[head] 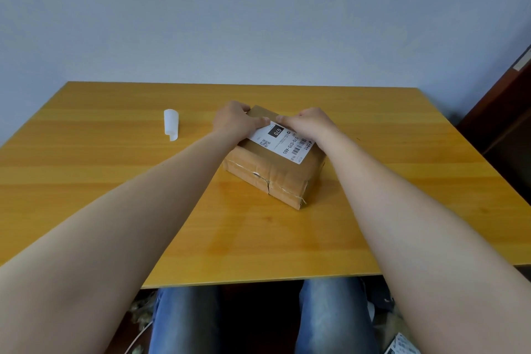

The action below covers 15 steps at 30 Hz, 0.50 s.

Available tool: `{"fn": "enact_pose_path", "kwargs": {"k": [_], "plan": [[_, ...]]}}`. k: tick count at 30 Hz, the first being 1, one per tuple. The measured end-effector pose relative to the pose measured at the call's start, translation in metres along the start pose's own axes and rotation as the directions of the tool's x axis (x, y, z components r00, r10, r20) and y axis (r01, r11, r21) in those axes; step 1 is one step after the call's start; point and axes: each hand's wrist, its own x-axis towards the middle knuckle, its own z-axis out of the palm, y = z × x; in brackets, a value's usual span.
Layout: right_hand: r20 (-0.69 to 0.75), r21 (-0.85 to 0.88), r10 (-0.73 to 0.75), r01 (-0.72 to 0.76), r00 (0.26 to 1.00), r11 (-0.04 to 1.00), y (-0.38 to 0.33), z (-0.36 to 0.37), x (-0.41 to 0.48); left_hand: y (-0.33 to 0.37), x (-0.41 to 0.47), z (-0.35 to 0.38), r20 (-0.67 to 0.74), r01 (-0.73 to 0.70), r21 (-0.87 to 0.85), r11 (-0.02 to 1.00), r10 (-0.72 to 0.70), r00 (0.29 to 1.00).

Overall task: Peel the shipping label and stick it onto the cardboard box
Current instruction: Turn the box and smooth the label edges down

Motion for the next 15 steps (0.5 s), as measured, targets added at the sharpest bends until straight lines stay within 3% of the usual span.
{"fn": "enact_pose_path", "kwargs": {"k": [3,6,8,15], "plan": [[0.042,0.043,0.041,-0.042,0.998,0.998,0.001,-0.009,-0.003,0.004,-0.006,-0.010,0.044,0.049,0.035,0.998,-0.051,0.998],[0.079,0.027,0.043,-0.045,0.996,0.999,0.002,-0.015,-0.009,0.016,-0.023,-0.020,0.207,0.175,0.180,0.968,-0.212,0.955],[0.099,0.018,0.018,-0.020,0.995,1.000,0.002,-0.016,-0.012,0.020,-0.029,-0.021,0.272,0.224,0.185,0.957,-0.269,0.924],[0.190,0.051,0.008,-0.018,0.982,0.999,0.007,-0.021,-0.023,0.017,-0.030,-0.015,0.250,0.095,0.196,0.976,-0.144,0.958]]}}
